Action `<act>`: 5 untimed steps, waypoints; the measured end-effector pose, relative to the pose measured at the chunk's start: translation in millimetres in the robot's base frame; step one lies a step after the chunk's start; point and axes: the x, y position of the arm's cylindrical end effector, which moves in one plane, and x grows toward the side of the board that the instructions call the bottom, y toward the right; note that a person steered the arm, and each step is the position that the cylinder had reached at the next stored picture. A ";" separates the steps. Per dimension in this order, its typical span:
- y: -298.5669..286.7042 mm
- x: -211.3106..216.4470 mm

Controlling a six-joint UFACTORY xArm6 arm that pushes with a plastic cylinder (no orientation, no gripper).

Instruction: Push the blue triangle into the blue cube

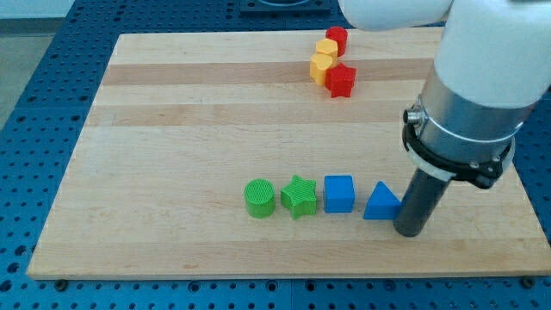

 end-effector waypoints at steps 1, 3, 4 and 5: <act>5.5 -1.3; 72.7 -5.0; 48.1 -12.3; 9.8 -15.2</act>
